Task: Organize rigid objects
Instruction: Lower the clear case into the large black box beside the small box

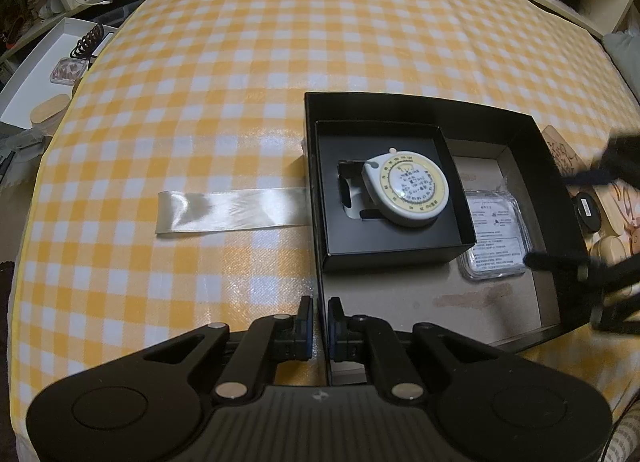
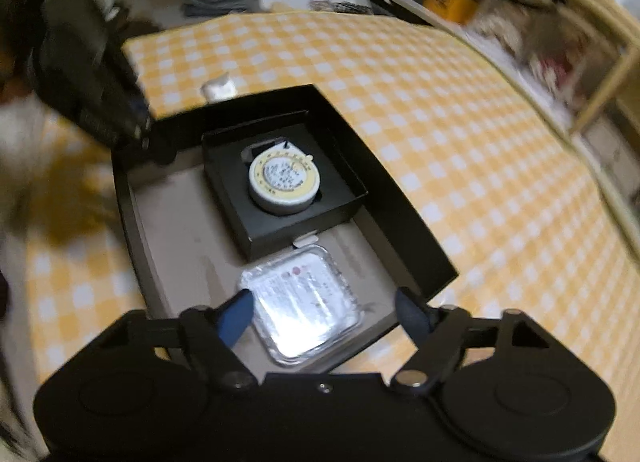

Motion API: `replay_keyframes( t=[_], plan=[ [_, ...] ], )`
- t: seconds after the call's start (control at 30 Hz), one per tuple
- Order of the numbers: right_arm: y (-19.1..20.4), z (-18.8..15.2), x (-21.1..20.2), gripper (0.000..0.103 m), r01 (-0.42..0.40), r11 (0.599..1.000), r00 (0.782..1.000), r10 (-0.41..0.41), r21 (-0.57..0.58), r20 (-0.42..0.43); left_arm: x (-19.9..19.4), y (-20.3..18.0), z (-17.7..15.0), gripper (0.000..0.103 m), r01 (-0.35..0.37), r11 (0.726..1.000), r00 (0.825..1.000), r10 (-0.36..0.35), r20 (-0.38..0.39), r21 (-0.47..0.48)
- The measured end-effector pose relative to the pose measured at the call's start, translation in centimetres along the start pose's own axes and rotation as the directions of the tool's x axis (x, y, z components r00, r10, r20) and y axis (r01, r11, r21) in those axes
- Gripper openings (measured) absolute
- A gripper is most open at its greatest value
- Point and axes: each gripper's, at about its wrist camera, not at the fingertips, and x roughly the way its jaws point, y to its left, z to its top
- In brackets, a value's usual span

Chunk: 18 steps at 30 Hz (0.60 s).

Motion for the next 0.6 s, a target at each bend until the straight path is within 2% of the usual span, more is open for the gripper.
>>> replay_keyframes(
  t=[0.07, 0.1, 0.23, 0.33, 0.4, 0.47, 0.6],
  plan=[
    [-0.6, 0.5, 0.0, 0.017, -0.057, 0.991, 0.998, 0.061, 0.123, -0.029, 0.0, 0.0, 0.0, 0.010, -0.001, 1.000, 1.000, 0.001, 0.000, 0.000],
    [-0.8, 0.6, 0.0, 0.011, -0.074, 0.983, 0.996, 0.080, 0.171, -0.031, -0.1, 0.0, 0.0, 0.010, -0.001, 1.000, 1.000, 0.001, 0.001, -0.001],
    [-0.7, 0.8, 1.2, 0.004, -0.151, 0.926, 0.977, 0.193, 0.345, -0.089, -0.5, 0.1, 0.2, 0.009, 0.000, 1.000, 1.000, 0.000, 0.004, -0.003],
    [0.1, 0.6, 2.8, 0.004, -0.134, 0.893, 0.957, 0.229, 0.430, -0.177, -0.5, 0.0, 0.2, 0.009, -0.001, 1.000, 1.000, 0.001, 0.004, -0.002],
    [0.4, 0.6, 3.9, 0.003, -0.085, 0.876, 0.947, 0.219, 0.474, -0.234, -0.5, 0.0, 0.2, 0.010, 0.003, 1.000, 1.000, -0.003, 0.004, -0.002],
    [0.5, 0.8, 4.5, 0.003, -0.052, 0.868, 0.950, 0.196, 0.493, -0.243, -0.6, 0.1, 0.2, 0.009, 0.000, 1.000, 1.000, 0.000, 0.004, -0.001],
    [1.5, 1.5, 4.7, 0.003, 0.103, 0.890, 0.971, 0.005, 0.444, -0.237, -0.6, 0.0, 0.2, 0.009, 0.002, 1.000, 1.000, -0.002, 0.004, -0.003]
  ],
)
